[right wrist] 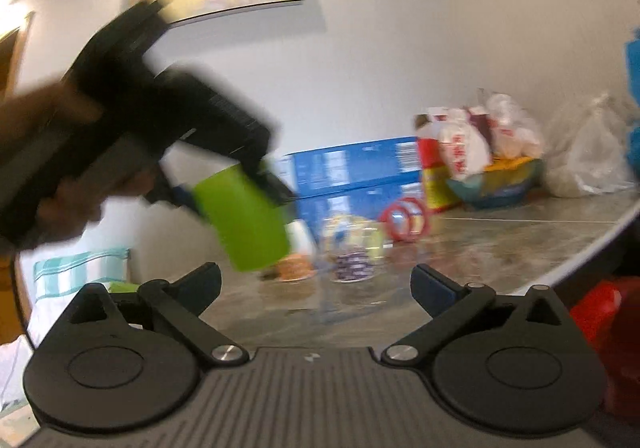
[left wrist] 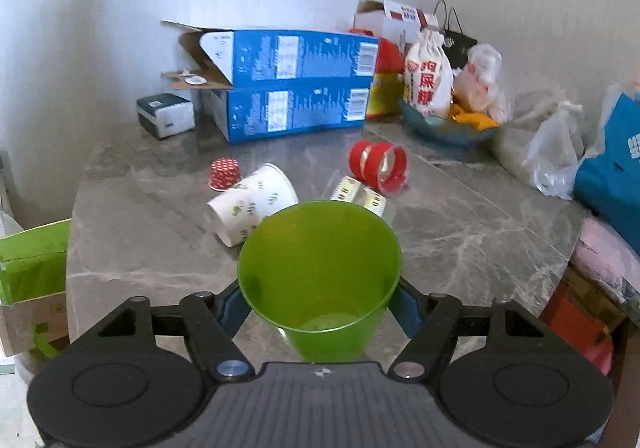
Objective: Flip cup upright
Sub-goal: 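Rotate the green cup upright with the right gripper above the table, then lower the upright green cup onto the table and open the right gripper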
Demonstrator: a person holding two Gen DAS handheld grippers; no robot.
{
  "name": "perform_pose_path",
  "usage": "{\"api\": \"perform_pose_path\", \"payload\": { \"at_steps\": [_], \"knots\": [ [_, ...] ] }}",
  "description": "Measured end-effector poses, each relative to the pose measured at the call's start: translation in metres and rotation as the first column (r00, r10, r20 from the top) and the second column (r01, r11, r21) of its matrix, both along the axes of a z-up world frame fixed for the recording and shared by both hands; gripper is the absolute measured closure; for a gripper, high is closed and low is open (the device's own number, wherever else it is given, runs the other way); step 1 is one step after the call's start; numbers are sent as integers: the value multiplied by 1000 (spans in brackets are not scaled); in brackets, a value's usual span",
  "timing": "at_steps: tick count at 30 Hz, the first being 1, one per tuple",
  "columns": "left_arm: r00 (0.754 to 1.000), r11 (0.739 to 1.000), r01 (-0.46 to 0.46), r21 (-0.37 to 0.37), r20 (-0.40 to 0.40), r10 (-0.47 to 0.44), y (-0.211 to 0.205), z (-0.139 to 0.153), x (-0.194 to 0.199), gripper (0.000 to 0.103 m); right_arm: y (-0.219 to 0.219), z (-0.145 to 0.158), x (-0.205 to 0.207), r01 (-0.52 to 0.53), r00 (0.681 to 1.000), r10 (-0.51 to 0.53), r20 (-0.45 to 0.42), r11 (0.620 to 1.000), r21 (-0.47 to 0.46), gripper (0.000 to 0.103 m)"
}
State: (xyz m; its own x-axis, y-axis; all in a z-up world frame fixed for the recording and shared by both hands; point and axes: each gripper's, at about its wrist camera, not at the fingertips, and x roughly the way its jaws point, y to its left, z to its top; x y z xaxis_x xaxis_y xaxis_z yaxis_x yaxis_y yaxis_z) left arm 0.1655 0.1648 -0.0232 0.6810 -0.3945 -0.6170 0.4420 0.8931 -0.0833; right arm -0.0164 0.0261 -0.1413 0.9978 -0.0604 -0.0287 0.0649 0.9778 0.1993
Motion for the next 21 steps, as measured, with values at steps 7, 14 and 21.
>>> {"api": "perform_pose_path", "payload": {
  "at_steps": [7,14,21],
  "knots": [
    [992,997,-21,80,123,11,12,0,-20,28,-19,7,-18,38,998,-39,-57,999,-17,1],
    [989,997,-35,62,143,26,25,-7,-28,28,-29,14,-17,38,994,-38,-101,999,-5,1],
    [993,998,-38,55,112,32,31,-21,-20,28,-32,17,-15,32,991,-29,-127,999,23,1]
  ]
}}
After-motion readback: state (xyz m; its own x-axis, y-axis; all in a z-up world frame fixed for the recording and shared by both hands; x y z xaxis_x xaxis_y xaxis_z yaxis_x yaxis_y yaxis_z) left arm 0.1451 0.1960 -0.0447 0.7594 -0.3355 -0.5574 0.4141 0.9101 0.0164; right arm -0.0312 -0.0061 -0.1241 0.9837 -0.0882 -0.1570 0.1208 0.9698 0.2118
